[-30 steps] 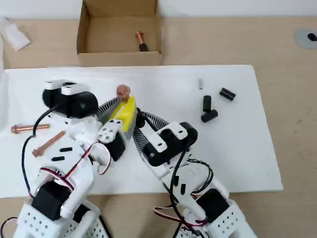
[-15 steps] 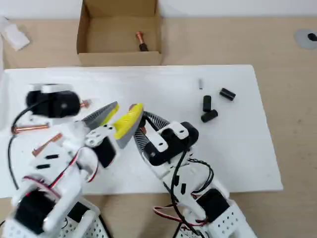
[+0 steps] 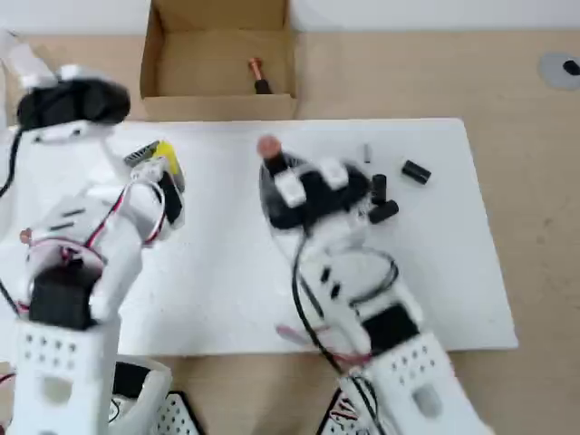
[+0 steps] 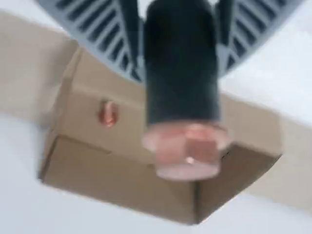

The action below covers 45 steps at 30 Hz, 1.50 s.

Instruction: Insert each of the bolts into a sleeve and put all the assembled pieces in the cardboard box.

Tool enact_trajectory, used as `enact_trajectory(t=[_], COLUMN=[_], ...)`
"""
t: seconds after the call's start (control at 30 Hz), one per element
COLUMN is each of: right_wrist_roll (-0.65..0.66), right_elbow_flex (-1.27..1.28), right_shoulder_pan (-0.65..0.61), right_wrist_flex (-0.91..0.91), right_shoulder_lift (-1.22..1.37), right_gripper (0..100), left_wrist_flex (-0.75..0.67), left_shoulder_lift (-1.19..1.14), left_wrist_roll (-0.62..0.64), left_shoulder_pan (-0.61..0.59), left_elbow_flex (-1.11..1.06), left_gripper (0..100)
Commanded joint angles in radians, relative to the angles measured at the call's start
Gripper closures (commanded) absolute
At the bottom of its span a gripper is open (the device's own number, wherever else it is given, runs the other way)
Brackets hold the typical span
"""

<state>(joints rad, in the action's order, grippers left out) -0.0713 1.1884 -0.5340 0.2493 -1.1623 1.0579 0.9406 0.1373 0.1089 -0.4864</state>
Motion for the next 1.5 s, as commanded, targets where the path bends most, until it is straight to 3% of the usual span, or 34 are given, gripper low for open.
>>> enact_trajectory(t=[0.0,0.23,0.53,0.97,1.13,1.37,1.47], right_wrist_roll=[0.006,0.008,0.009,0.011,0.115,0.149,0.147], right_elbow_flex=[-0.328,-0.805,-1.469,-2.345,-2.542,-2.690,-2.729], right_shoulder_pan=[0.062,0.114,0.134,0.143,0.143,0.124,0.122], right_wrist_flex=[-0.083,-0.109,-0.104,-0.054,-0.052,0.120,0.146], right_shoulder_lift=[0.343,0.915,1.538,2.315,2.513,2.614,2.635], right_gripper=[98.9,98.9,98.9,98.9,98.4,77.5,74.0], left_wrist_flex=[-0.002,0.002,-0.005,-0.002,0.002,-0.002,-0.002], left_shoulder_lift=[-0.016,-0.015,-0.015,-0.015,-0.015,-0.015,-0.015], left_wrist_roll=[-0.092,-0.247,-0.242,-0.245,-0.244,-0.222,-0.215], left_shoulder_pan=[-0.038,-0.052,-0.126,-0.129,-0.124,-0.129,-0.129], left_elbow_flex=[0.021,-0.089,-0.170,-0.250,-0.264,-0.264,-0.259], left_gripper=[100,100,100,100,100,100,100])
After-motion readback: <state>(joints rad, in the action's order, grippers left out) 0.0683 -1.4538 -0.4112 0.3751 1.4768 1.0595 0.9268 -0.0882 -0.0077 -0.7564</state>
